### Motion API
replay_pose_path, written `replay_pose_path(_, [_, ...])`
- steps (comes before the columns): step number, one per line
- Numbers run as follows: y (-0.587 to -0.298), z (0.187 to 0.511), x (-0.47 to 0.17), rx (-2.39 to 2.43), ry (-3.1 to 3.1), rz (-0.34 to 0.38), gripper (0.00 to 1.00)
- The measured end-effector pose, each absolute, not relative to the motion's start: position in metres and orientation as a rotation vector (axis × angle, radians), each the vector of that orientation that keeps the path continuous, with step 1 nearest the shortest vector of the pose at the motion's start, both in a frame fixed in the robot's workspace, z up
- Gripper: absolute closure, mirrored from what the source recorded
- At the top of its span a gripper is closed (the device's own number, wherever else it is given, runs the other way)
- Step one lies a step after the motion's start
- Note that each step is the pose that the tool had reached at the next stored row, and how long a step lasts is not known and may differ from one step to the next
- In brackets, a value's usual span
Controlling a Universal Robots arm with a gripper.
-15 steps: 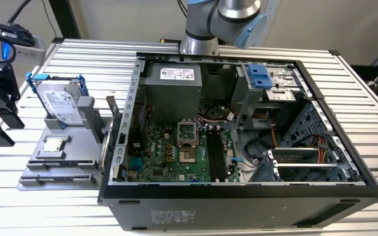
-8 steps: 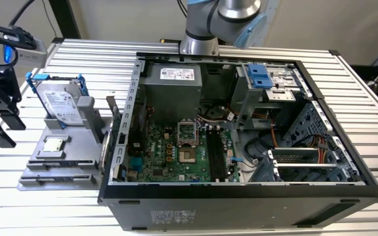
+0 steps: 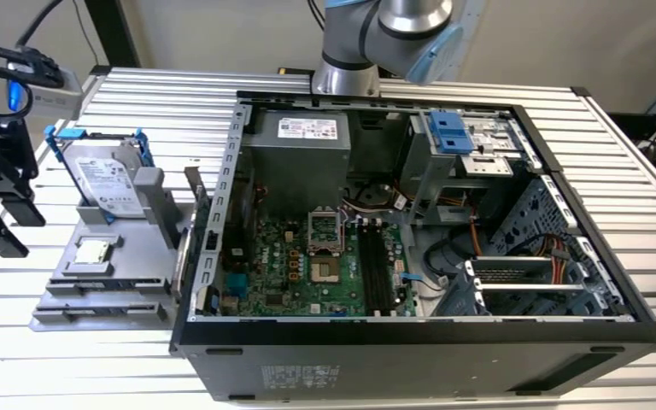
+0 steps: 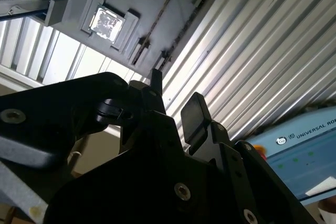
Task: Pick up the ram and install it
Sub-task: 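Pick up the ram and move it above insertion slot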
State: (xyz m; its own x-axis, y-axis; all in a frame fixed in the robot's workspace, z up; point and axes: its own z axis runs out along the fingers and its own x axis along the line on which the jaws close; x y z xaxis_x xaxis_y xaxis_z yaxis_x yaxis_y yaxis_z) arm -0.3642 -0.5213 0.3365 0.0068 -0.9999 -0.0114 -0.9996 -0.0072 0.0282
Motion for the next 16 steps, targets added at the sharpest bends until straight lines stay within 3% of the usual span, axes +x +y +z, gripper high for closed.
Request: replay_pose_path(16, [-0.5213, 0.3287, -0.3642, 2.221, -2.205, -0.044, 0.00])
